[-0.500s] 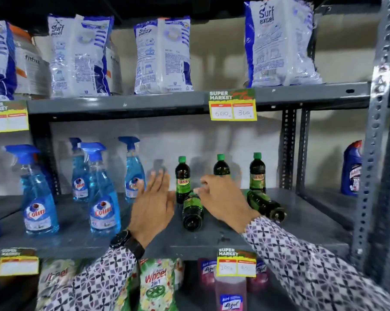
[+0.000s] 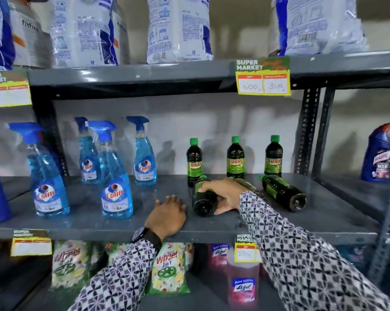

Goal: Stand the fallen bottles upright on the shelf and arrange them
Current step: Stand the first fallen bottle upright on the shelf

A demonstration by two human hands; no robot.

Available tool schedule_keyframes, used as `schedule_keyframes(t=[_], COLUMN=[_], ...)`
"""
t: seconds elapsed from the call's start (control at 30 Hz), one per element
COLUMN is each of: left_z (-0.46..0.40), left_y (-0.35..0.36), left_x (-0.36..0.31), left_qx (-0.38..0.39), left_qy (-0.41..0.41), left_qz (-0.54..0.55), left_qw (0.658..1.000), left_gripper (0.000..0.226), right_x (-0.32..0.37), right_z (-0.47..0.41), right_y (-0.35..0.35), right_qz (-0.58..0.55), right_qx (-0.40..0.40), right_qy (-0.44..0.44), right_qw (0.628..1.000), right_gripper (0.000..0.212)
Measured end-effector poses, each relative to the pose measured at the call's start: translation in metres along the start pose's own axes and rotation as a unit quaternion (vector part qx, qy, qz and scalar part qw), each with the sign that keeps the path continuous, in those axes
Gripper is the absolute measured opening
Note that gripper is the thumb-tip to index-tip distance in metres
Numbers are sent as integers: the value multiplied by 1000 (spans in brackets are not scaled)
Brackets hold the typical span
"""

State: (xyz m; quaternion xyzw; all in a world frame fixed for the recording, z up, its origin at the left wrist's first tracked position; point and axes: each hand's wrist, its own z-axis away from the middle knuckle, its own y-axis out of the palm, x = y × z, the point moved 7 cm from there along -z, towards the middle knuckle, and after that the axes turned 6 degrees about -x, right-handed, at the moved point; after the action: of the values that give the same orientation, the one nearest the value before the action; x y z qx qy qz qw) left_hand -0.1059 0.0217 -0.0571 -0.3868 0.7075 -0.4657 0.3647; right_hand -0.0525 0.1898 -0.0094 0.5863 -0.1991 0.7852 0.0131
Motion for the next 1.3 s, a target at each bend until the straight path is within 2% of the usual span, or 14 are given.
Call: schedule_keyframes(t=[0.1,0.23,0.37,0.5,0.73,0.9,1.0,1.07,1.23,1.3], left_z=[1,2,2,4,4,6,5,5,4,3], left_y=[1,-1,-3,-3,-1,-2,-3,-3,0,1], left_x=[1,0,-2,-2,-2,-3,-4,-3,0,0], left_qx=[8,17,16,22,27,31,29,29,32,34], left_qy=[-3,-7,-4,-5,-9,-7,-9,-10,-11,-8], left_qz=[16,18,11,10,10,-1,8,11,8,-1], left_qw=[1000,1000,1000,1000,1000,1000,999,999,999,999], left_gripper=[55,56,55,55,57,57,58,58,57,57], right_x=[-5,-10,-14,-13,-18,-18,-20,-20,-13,-14], right_z=[-10,5,14,12,7,-2,-10,-11,-2,-1], right_y=[-10,-18,-14,-10,-15,-12,-8,-5,-6,-4], right_qz=[-42,12,48,98,90,-38,-66,-50,48,47], right_qx=[-83,-200,-221,-217,-229,-124,-80,-79,-137,-119], right_qy=[-93,-264,-337,-341,-318,-297,-283,-294,-324,-330], right_qw=[991,944,914,909,916,946,953,951,935,935], right_gripper=[27,52,59,57,66,84,91,89,91,89])
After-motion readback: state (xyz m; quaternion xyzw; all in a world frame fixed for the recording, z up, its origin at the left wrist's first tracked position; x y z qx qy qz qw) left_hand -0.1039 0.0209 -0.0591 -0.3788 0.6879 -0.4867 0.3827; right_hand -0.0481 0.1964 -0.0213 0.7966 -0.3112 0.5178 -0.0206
